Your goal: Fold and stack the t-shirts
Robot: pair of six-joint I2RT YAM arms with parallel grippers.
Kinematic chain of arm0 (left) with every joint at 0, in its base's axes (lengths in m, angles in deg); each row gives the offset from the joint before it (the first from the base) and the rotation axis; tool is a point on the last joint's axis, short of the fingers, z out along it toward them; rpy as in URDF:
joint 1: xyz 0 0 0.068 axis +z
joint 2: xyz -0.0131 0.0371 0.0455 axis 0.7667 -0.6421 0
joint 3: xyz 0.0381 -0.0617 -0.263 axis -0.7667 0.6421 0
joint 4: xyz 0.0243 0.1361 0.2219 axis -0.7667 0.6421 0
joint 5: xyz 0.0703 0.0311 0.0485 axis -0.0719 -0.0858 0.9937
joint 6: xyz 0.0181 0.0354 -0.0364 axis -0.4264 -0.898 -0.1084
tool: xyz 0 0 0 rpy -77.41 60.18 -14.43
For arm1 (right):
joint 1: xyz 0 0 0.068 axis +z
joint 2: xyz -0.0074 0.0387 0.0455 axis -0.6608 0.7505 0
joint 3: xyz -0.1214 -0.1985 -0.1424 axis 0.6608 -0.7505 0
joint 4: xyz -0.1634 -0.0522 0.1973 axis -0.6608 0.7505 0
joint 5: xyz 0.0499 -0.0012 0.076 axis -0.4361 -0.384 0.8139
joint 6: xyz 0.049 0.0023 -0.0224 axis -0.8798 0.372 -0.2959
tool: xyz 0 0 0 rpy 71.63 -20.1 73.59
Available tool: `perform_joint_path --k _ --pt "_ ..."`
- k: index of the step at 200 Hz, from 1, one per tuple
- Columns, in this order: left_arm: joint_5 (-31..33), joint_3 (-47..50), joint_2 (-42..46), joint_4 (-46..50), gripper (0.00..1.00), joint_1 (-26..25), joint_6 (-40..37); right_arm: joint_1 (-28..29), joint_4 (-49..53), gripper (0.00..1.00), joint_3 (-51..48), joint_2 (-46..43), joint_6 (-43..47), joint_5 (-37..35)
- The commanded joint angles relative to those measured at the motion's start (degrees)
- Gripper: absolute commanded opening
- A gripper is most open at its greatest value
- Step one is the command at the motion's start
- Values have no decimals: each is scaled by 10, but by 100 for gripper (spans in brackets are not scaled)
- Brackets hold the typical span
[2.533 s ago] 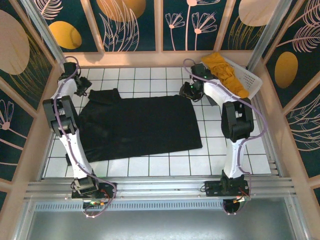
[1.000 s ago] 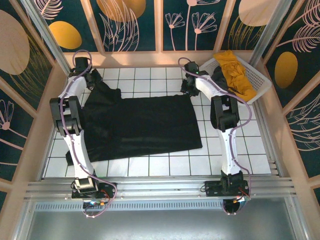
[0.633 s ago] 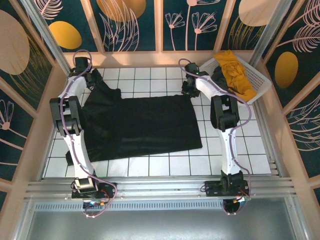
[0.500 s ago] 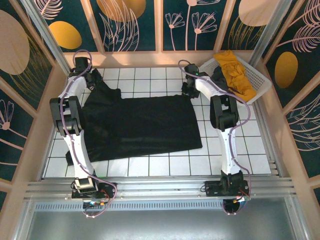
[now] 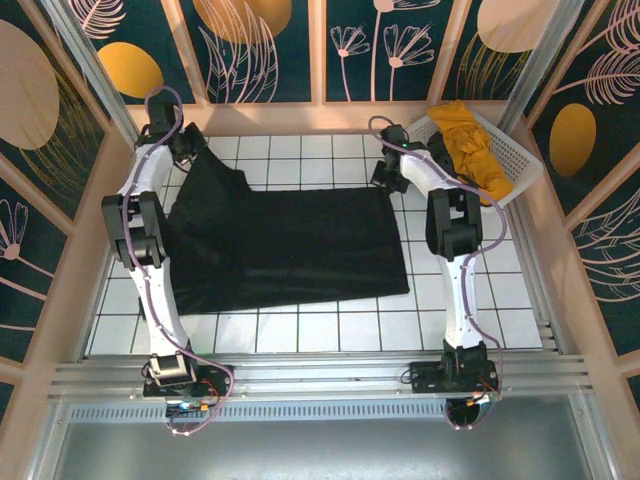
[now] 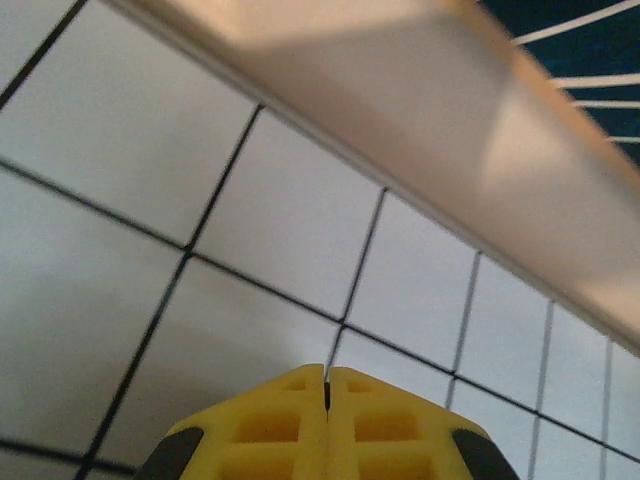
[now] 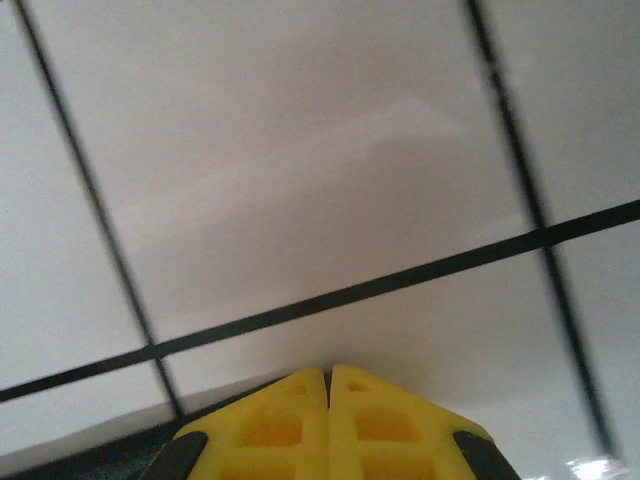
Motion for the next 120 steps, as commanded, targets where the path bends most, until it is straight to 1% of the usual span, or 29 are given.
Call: perform_joint_path --k 1,41,44,58,83,101,120 --pt "-20 -33 -22 10 0 -9 10 -10 -1 0 20 -24 16 -4" --pt "-15 9 5 0 0 -9 5 -10 -22 0 -4 -44 22 3" --pt "-15 14 9 -1 0 -9 4 -9 -24 0 -8 -47 23 18" --pt "-15 49 39 -13 0 -9 1 -7 -39 0 -25 -65 29 33" --pt "12 162 129 -36 0 -10 2 0 -58 0 -72 -110 40 38" --pt "43 281 221 -57 0 -10 10 2 -72 0 -129 -155 40 38" --pt "71 408 327 -86 0 -10 46 2 -90 0 -203 -218 36 29"
